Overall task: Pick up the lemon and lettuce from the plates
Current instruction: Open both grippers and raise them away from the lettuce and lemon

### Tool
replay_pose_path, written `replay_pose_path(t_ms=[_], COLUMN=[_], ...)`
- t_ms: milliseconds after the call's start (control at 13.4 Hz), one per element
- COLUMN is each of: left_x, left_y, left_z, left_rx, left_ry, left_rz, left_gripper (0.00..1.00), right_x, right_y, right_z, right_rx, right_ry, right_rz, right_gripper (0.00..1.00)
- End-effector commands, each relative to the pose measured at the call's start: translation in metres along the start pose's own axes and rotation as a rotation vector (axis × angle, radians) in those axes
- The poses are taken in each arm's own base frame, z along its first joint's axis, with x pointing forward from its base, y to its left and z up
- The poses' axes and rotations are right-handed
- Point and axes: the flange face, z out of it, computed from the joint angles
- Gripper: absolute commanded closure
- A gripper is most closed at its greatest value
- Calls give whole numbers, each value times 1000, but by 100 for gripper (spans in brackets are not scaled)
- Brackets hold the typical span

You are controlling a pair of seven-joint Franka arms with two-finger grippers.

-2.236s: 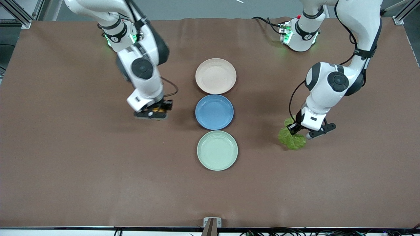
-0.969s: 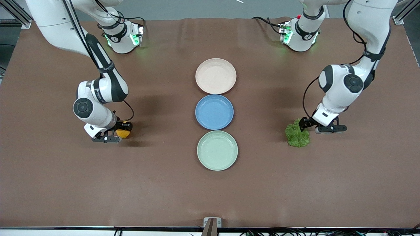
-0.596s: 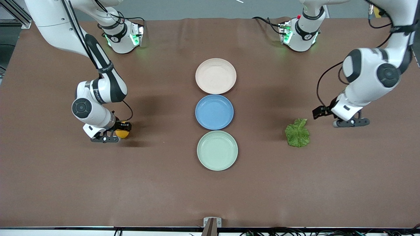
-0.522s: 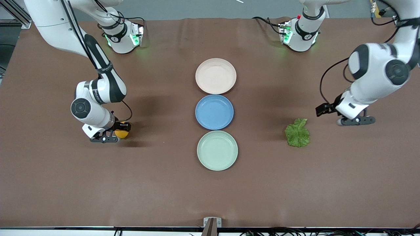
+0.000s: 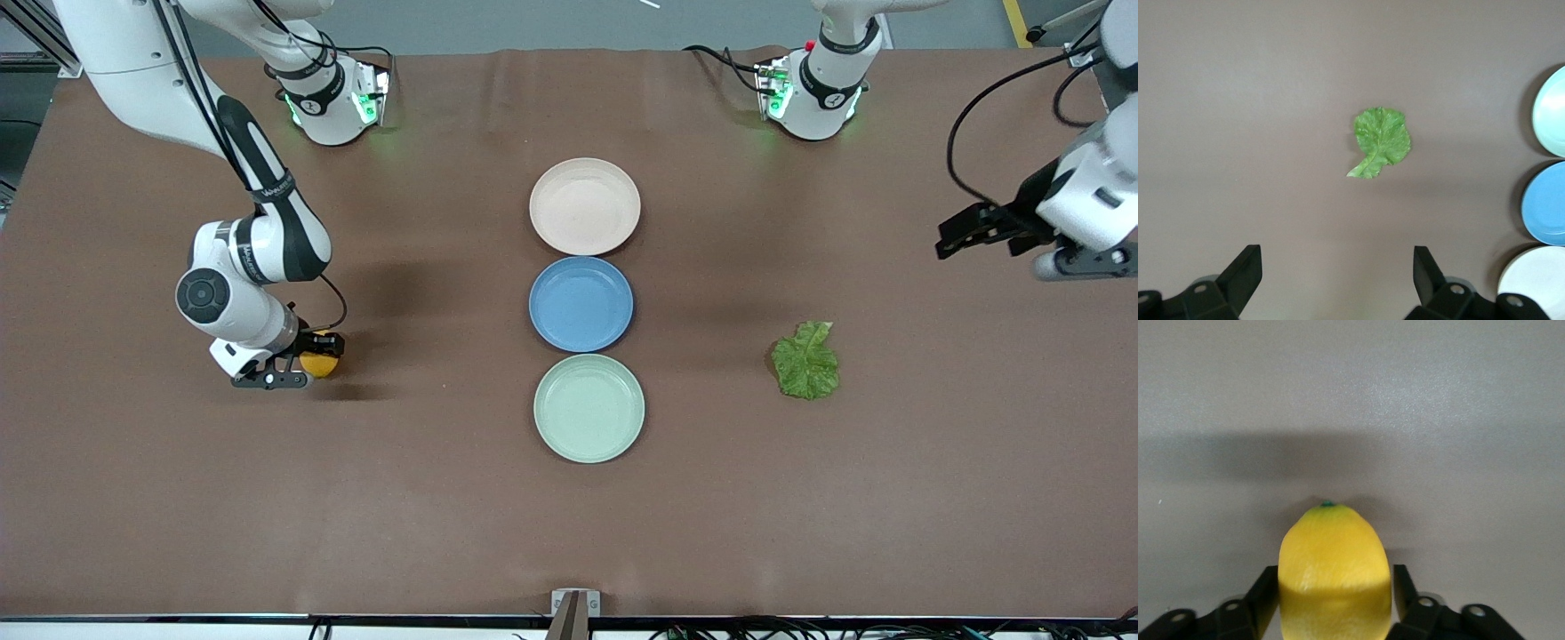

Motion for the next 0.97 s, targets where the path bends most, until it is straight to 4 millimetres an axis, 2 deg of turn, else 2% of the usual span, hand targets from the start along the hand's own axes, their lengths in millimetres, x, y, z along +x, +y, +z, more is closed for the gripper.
replay_pose_path(t_ms=[0, 75, 224, 447, 596, 745, 894], left_x=[1, 1, 3, 2, 3, 1, 0], left_y=[0, 0, 0, 8, 5, 3, 1], left_z=[-28, -33, -33, -42, -44, -54, -58], left_rx=[-12, -13, -13, -13, -12, -7, 0], left_ry=[0, 8, 8, 27, 32, 44, 44], left_rz=[17, 18, 19, 28, 22, 19, 14], left_gripper=[0, 0, 0, 0, 0, 0, 0], right_x=[8, 12, 29, 54, 62, 64, 66], right_y=[1, 0, -1, 0, 4, 20, 42], right_z=[-12, -19, -53, -125, -165, -206, -236], right_rx=[9, 9, 1, -11, -14, -13, -3], right_ry=[22, 10, -46, -134, -151, -163, -167], right_rz=[-5, -5, -5, -2, 4, 23, -12], right_gripper=[0, 0, 0, 0, 0, 0, 0])
